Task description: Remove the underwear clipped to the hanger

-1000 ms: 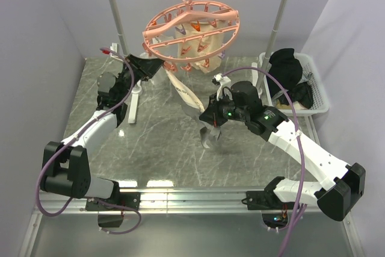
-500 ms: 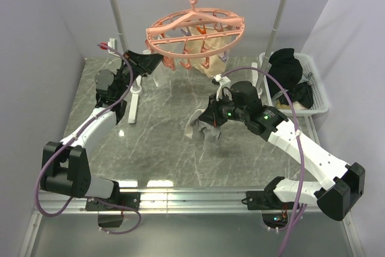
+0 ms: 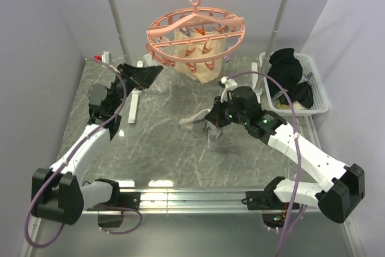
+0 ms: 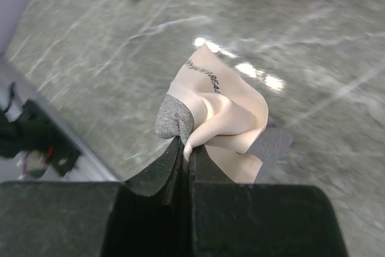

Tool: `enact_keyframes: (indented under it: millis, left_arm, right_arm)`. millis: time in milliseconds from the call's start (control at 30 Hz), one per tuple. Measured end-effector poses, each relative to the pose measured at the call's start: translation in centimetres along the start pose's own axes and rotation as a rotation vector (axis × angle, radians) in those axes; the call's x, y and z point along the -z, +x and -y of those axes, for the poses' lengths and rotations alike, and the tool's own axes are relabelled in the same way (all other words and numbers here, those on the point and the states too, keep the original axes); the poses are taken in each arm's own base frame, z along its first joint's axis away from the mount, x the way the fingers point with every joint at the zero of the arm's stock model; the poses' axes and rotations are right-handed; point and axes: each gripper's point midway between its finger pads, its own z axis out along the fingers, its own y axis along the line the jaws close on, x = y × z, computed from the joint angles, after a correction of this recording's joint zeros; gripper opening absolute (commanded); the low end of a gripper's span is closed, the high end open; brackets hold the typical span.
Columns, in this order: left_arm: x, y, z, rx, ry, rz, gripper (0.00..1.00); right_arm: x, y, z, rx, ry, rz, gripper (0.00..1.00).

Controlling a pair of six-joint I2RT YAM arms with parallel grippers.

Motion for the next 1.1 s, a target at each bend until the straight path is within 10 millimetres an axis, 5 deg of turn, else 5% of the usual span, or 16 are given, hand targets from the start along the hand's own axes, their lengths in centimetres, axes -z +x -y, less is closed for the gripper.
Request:
enact_keyframes:
  millis: [267, 433, 567, 733, 900, 967, 1000, 1100]
  left_arm:
    - [5.6, 2.5, 2.4, -0.047, -0.012, -0.029, 0.99]
    - [8.9, 2.7, 6.2, -0.103, 0.049, -0.013, 0.99]
    - [10.9, 3.2, 7.6, -0.118, 0.076, -0.012, 0.99]
    - [13.0, 5.6, 6.6, -0.089, 0.043, -0.070, 1.00]
    - [14.7, 7.4, 5.7, -0.071, 0.005, -0.122, 0.99]
    - [15.1, 7.6, 5.8, -0.070, 0.001, -0.130, 0.99]
    - [15.3, 7.7, 5.8, -0.071, 0.000, -0.133, 0.99]
    - [15.7, 8.2, 5.5, -0.073, -0.018, -0.152, 0.99]
  right_arm:
    - [1.6, -0.3, 9.2, -0.225, 0.349, 0.140, 0.00]
    - [5.7, -2.5, 16.4, -0.382, 0.619, 0.318, 0.00]
    - [10.7, -5.7, 21.5, -0.486, 0.824, 0.495, 0.00]
    - [16.3, -12.0, 27.4, -0.609, 1.007, 0.702, 0.00]
    - [18.1, -15.0, 33.7, -0.719, 1.126, 0.805, 0.00]
    - [17.3, -15.5, 36.6, -0.757, 1.166, 0.793, 0.13]
    - [16.5, -15.5, 38.3, -0.780, 1.182, 0.774, 0.41]
    - [13.5, -13.1, 42.7, -0.848, 1.231, 0.669, 0.74]
